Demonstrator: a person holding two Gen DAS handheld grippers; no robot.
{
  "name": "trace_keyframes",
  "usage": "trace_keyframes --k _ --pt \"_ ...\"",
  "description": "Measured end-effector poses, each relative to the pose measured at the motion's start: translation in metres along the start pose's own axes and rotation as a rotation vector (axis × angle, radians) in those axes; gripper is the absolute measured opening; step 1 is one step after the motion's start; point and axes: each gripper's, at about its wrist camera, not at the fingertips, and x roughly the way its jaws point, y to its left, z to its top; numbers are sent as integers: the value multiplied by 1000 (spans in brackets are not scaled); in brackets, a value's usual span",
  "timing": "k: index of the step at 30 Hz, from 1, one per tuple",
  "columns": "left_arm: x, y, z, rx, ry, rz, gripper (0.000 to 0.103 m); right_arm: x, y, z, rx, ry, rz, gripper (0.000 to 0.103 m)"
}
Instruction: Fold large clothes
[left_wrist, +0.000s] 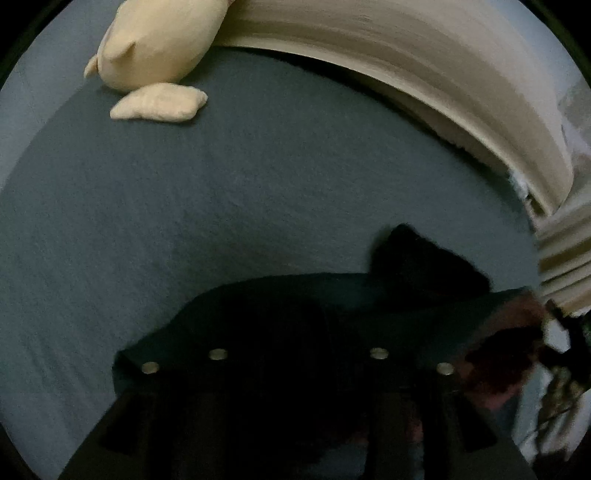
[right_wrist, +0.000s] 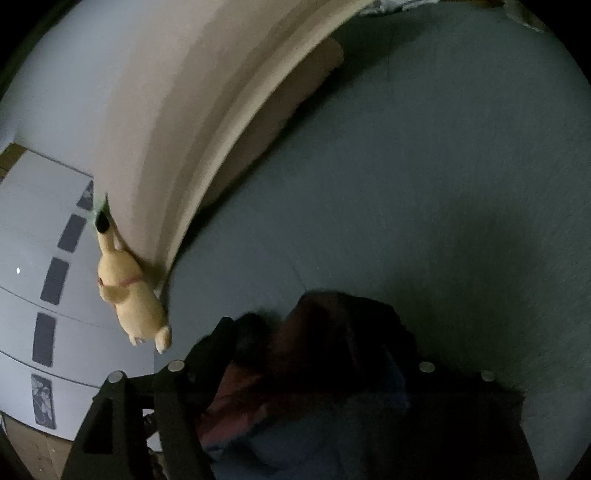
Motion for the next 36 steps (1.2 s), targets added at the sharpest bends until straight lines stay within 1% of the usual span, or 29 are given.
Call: trace_keyframes --k 2,4,6,8,10,13,14,16,17,19,21,25,30,31,32,33,34,35,36 --pt "-7 4 4 -38 1 -42 49 -11 1 2 4 -35 9 78" --pt "-18 11 8 -107 -9 -101 59 -22 4 3 1 -64 19 78" --pt "-35 15 11 -148 -59 -120 66 -33 6 3 -9 -90 27 78" --pt "-51 18 16 -156 -105 -142 67 -44 9 2 -26 -114 26 79" --pt "-64 21 17 -129 -158 -141 69 -51 8 3 -51 -128 13 79" --pt "-70 24 12 -53 -216 -79 73 -57 6 -1 -87 -133 -4 79" --pt "-67 24 11 -33 -220 -69 73 -56 3 -3 -104 -127 -15 79" --pt "-52 30 6 13 -200 -35 73 -51 -2 -6 -143 -106 -44 79" --pt "-43 32 4 29 -184 -23 73 -45 -5 -9 -156 -91 -65 79" --pt "-27 34 1 59 -156 -10 73 -39 -16 -10 -163 -67 -79 79" --pt "-17 31 1 89 -142 -9 73 -31 -21 -11 -170 -49 -87 79" --pt "0 15 1 195 -127 -25 73 -15 -20 -8 -223 -6 -66 79" --pt "8 8 4 225 -135 -15 73 1 -17 -6 -287 35 -78 79" --pt "9 6 5 242 -145 -2 70 3 -17 -6 -299 41 -89 77" --pt "9 4 5 255 -146 10 65 4 -16 -5 -315 44 -99 61" --pt "13 4 6 266 -142 26 50 6 -16 -5 -326 56 -105 34" --pt "15 3 7 274 -139 49 35 8 -15 -4 -341 61 -143 24" --pt "16 3 7 279 -138 69 29 8 -14 -4 -351 59 -166 10" --pt "18 4 9 286 -140 82 23 9 -11 -5 -365 63 -171 9"
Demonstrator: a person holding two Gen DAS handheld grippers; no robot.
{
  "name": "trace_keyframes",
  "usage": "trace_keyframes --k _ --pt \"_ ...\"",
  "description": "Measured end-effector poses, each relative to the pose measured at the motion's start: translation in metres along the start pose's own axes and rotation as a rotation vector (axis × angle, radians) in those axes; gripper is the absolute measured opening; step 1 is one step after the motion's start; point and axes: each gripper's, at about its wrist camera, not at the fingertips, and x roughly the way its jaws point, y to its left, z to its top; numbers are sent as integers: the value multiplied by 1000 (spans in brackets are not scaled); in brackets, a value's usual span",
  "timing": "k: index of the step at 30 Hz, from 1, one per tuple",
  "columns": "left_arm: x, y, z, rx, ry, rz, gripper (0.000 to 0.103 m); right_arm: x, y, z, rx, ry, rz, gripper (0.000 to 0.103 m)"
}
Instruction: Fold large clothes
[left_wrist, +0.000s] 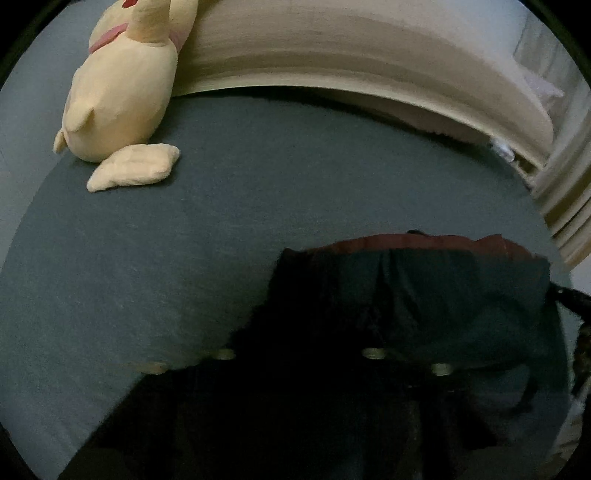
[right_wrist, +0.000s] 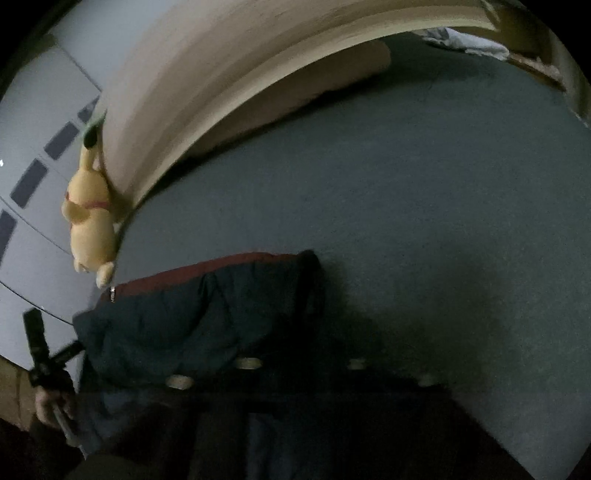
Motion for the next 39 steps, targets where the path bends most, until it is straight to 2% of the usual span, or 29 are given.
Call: trace_keyframes --k 3,6,8,12,17,20,33,35,36,38,39 --pt "-2 0 0 28 -15 33 14 -10 7 3 -41 -33 -35 7" --pt "5 9 -1 -10 -6 65 13 -18 3 3 -32 -62 -90 6" --pt "16 14 -5 -22 21 76 13 -3 -4 -4 -17 -18 -125 6" --pt "20 7 -8 9 18 129 13 13 -10 -14 10 13 -151 6" --pt "22 3 -7 16 23 147 14 10 -8 -12 14 15 -157 6" --pt "24 0 -7 26 21 164 14 27 8 -15 8 19 -176 6" --pt "22 2 -6 6 23 155 16 38 21 -12 4 35 -210 8" --pt "23 4 -6 -1 25 155 18 41 25 -8 10 48 -216 9" --pt "23 5 -5 -10 25 152 20 42 25 -7 17 54 -215 14" --pt "21 8 -3 -25 31 157 30 40 24 -2 47 70 -210 21" --pt "20 11 -2 -32 32 168 43 36 24 -1 62 76 -218 37"
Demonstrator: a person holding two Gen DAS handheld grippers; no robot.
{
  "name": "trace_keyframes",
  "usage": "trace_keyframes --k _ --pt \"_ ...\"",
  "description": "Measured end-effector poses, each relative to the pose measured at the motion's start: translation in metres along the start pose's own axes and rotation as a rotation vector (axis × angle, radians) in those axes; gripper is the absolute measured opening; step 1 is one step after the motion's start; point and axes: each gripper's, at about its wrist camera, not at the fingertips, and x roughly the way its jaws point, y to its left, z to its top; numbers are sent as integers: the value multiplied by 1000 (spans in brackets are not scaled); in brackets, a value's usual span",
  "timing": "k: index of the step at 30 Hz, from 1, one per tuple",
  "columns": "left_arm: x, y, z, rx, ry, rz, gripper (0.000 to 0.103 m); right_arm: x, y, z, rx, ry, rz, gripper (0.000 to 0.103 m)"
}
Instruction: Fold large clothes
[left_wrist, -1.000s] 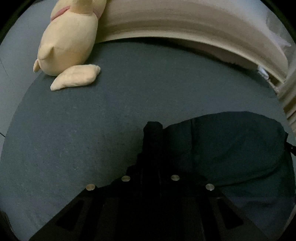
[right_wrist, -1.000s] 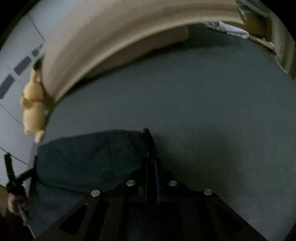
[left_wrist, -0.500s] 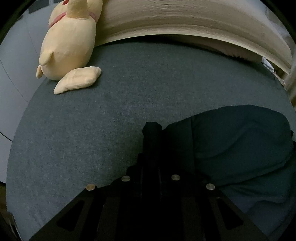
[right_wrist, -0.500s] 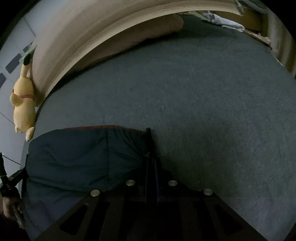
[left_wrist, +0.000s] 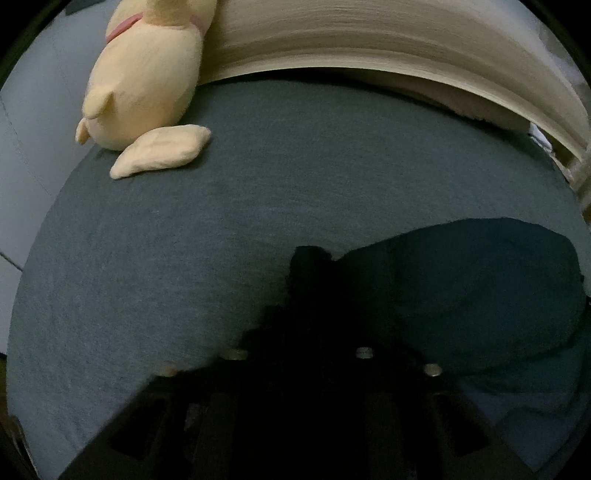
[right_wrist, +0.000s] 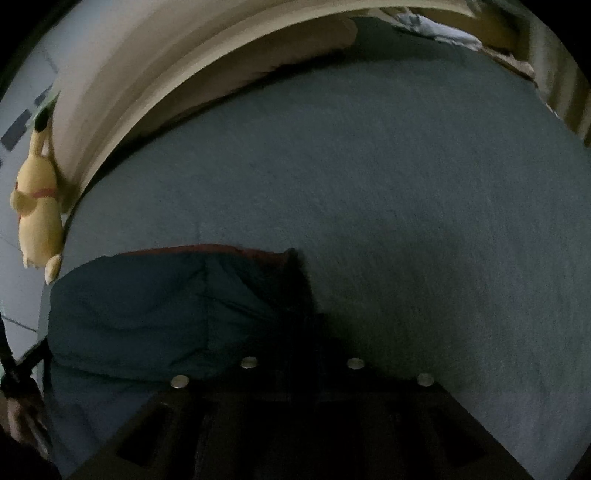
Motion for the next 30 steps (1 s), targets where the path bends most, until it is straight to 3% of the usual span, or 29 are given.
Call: trace_keyframes --k 1,2,3,5,7,9,11,15,19,23,30 --pt "-4 6 2 -20 4 3 49 -5 -1 1 10 -3 -11 62" --pt "-11 17 4 -73 10 -21 50 -14 -2 1 18 -23 -18 71" --pt "-17 26 6 -126 12 -43 52 -23 -3 2 20 -52 -20 73" --pt "-33 40 9 -221 1 -62 58 -48 -7 5 52 -132 -57 73" --pt "-57 39 14 -253 -68 -17 58 -69 -8 7 99 -202 -75 73" --pt "-77 20 18 -201 -152 21 58 -91 7 9 88 -280 -60 73" --pt "-88 -5 18 -138 -201 4 59 -102 37 7 23 -323 -30 73" --pt "-93 -65 12 11 -287 25 59 -91 100 -6 -98 -332 10 73" --pt "-63 -112 4 127 -229 32 59 -48 153 -16 -197 -275 3 73" --pt "-36 -128 4 169 -192 94 60 -11 180 -18 -271 -243 -41 73" --pt "-14 -125 11 141 -154 109 70 24 177 -7 -255 -193 -81 86"
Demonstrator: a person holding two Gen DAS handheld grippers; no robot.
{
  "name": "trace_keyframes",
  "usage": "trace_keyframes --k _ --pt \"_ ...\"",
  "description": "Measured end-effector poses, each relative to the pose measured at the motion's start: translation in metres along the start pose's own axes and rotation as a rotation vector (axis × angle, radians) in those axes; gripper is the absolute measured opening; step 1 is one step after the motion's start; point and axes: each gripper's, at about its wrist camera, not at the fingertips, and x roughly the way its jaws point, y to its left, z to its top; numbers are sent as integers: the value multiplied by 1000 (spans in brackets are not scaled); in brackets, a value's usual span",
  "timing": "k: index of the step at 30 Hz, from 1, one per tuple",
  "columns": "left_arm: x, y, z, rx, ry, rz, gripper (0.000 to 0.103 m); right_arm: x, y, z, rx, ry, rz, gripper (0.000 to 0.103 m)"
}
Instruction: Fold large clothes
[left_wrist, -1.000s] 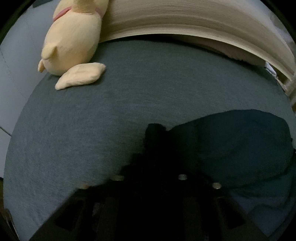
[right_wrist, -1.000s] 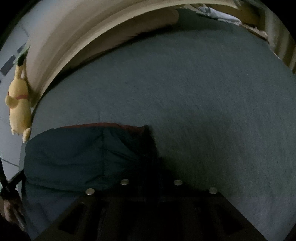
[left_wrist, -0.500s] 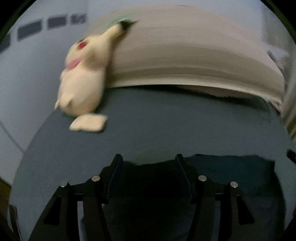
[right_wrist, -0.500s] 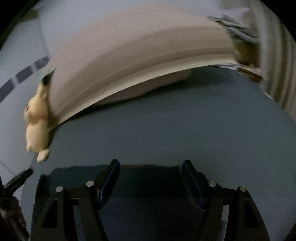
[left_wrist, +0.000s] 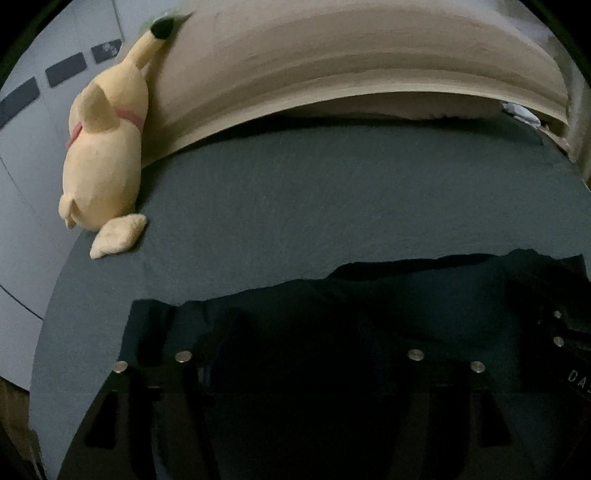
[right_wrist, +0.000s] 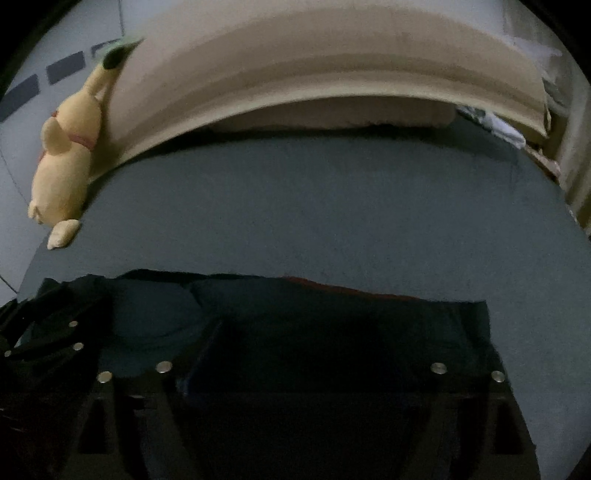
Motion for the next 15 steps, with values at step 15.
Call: trace_keyframes --k 15 --pt "-19 32 2 -75 45 -121 82 -18 -37 15 73 6 54 95"
